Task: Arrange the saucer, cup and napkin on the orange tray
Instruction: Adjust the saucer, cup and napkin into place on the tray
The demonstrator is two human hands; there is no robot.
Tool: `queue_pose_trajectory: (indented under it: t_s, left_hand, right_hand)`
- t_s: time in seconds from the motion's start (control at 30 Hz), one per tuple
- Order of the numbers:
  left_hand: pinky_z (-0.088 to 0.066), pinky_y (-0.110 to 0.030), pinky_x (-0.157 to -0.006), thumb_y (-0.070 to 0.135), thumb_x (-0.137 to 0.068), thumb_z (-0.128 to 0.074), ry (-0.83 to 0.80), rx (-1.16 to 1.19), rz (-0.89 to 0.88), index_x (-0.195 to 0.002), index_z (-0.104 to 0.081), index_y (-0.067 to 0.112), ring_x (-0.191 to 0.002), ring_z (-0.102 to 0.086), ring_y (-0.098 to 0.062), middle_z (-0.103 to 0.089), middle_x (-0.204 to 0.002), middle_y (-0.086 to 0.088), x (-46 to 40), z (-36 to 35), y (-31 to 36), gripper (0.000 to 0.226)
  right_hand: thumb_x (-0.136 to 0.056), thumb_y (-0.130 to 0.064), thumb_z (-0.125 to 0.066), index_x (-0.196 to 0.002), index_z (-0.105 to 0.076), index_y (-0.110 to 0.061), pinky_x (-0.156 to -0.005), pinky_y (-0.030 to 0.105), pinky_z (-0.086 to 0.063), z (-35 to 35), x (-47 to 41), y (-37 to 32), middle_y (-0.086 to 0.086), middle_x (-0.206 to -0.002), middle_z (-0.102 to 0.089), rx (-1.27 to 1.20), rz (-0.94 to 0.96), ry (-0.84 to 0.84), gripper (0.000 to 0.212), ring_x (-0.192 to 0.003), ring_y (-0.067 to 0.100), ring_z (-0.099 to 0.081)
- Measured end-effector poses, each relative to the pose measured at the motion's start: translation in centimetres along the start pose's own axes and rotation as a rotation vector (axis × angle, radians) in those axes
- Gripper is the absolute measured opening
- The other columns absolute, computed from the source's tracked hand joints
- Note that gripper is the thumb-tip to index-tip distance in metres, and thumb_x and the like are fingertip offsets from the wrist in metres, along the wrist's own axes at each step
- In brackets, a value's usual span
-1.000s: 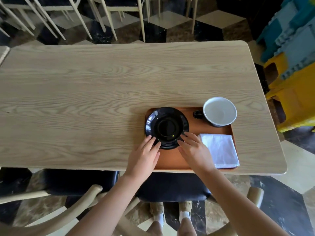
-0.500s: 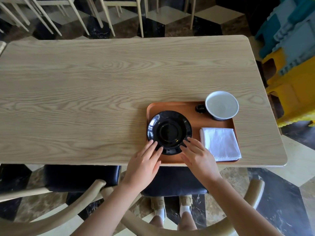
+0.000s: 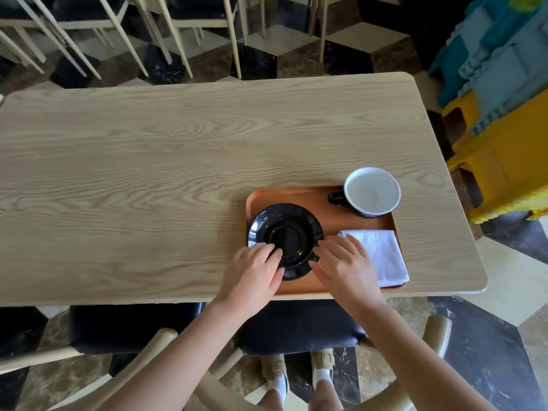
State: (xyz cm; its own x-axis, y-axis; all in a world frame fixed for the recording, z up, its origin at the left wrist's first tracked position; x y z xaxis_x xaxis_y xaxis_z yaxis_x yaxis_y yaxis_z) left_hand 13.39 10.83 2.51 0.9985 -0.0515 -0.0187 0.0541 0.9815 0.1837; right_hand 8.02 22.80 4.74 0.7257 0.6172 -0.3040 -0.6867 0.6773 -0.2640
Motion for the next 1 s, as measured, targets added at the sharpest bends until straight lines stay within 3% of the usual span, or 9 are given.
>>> queue_pose_trajectory:
  t_s: [0.17, 0.3, 0.4, 0.5, 0.63, 0.7, 0.87, 1.0]
  left_hand:
    - [-0.051, -0.04, -0.077, 0.024, -0.082, -0.063, 0.119, -0.023, 0.006, -0.107, -0.064, 0.005, -0.094, -0.065, -0.029, -0.07, -0.101, -0.011, -8.8, 3.3, 1.9, 0.032]
    - [-0.042, -0.041, -0.082, 0.037, -0.086, -0.052, 0.082, 0.005, 0.065, -0.121, -0.052, 0.008, -0.103, -0.056, -0.031, -0.062, -0.111, -0.01, -15.2, 2.4, 4.3, 0.046]
    - [-0.039, -0.04, -0.087, 0.041, -0.084, -0.054, 0.049, 0.004, 0.088, -0.127, -0.046, 0.01, -0.11, -0.051, -0.029, -0.059, -0.116, -0.009, -17.7, 0.4, 5.8, 0.054]
    - [-0.039, -0.039, -0.089, 0.041, -0.081, -0.06, 0.017, 0.039, 0.124, -0.132, -0.041, 0.011, -0.113, -0.05, -0.028, -0.059, -0.12, -0.009, -18.5, -1.4, 6.0, 0.062]
    - [-0.044, -0.037, -0.078, 0.037, -0.079, -0.062, 0.027, 0.134, 0.195, -0.124, -0.048, 0.014, -0.104, -0.057, -0.028, -0.063, -0.112, -0.007, -18.0, -2.0, 5.4, 0.052]
    - [-0.045, -0.035, -0.077, 0.031, -0.079, -0.064, 0.042, 0.273, 0.241, -0.122, -0.051, 0.015, -0.103, -0.058, -0.029, -0.064, -0.112, -0.007, -17.5, -2.2, 5.0, 0.047]
    - [-0.034, -0.023, -0.096, 0.018, -0.088, -0.059, -0.014, 0.664, 0.359, -0.131, -0.049, 0.011, -0.122, -0.049, -0.022, -0.057, -0.132, -0.008, -16.9, -3.5, 3.9, 0.044]
    - [-0.036, -0.025, -0.099, 0.017, -0.085, -0.063, -0.025, 0.732, 0.395, -0.126, -0.054, 0.012, -0.12, -0.052, -0.018, -0.06, -0.129, -0.005, -16.4, -3.6, 2.7, 0.043]
  right_hand:
    - [-0.068, -0.008, -0.073, -0.078, -0.069, -0.006, -0.076, 0.04, -0.052, 4.5, -3.3, 7.5, 0.011, -0.084, -0.073, 0.135, -0.161, 0.157, 0.01, -0.08, 0.031, -0.066]
    - [-0.076, -0.014, -0.068, -0.101, -0.067, -0.003, -0.087, 0.044, -0.045, 4.0, -5.1, 13.4, 0.016, -0.105, -0.07, 0.177, -0.318, 0.036, 0.027, -0.095, 0.035, -0.062]
    - [-0.081, -0.022, -0.062, -0.119, -0.057, -0.009, -0.093, 0.041, -0.037, 2.5, -5.3, 16.0, 0.01, -0.12, -0.062, 0.192, -0.385, -0.092, 0.04, -0.109, 0.031, -0.053]
    - [-0.082, -0.024, -0.06, -0.126, -0.05, -0.013, -0.091, 0.04, -0.039, 1.5, -5.0, 17.7, 0.008, -0.128, -0.057, 0.124, -0.465, -0.144, 0.047, -0.114, 0.03, -0.049]
    - [-0.084, -0.019, -0.058, -0.13, -0.046, -0.018, -0.076, 0.04, -0.048, 0.6, -4.4, 18.9, 0.011, -0.12, -0.059, -0.145, -0.578, -0.151, 0.048, -0.104, 0.033, -0.056]
    - [-0.084, -0.014, -0.056, -0.13, -0.046, -0.017, -0.076, 0.039, -0.049, 0.3, -4.2, 19.0, 0.014, -0.116, -0.061, -0.266, -0.596, -0.137, 0.048, -0.099, 0.033, -0.059]
    - [-0.084, -0.003, -0.05, -0.129, -0.05, -0.017, -0.078, 0.033, -0.045, 0.0, -3.7, 19.4, 0.016, -0.112, -0.064, -0.395, -0.66, -0.068, 0.047, -0.097, 0.032, -0.06]
    - [-0.082, -0.003, -0.048, -0.125, -0.054, -0.021, -0.075, 0.025, -0.04, -0.4, -3.5, 19.3, 0.012, -0.114, -0.066, -0.436, -0.71, -0.058, 0.047, -0.096, 0.026, -0.062]
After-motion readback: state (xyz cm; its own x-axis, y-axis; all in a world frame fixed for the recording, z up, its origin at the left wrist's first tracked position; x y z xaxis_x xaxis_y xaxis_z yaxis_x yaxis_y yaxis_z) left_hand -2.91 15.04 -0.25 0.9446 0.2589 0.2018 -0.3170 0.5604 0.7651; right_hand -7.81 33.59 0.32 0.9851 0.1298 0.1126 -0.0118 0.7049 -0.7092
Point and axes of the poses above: each hand's wrist, its own x-axis away from the middle knuckle, its own z-axis out of the back of the hand, y = z × x, the point moved 9 cm from there along -x, towards the middle knuckle
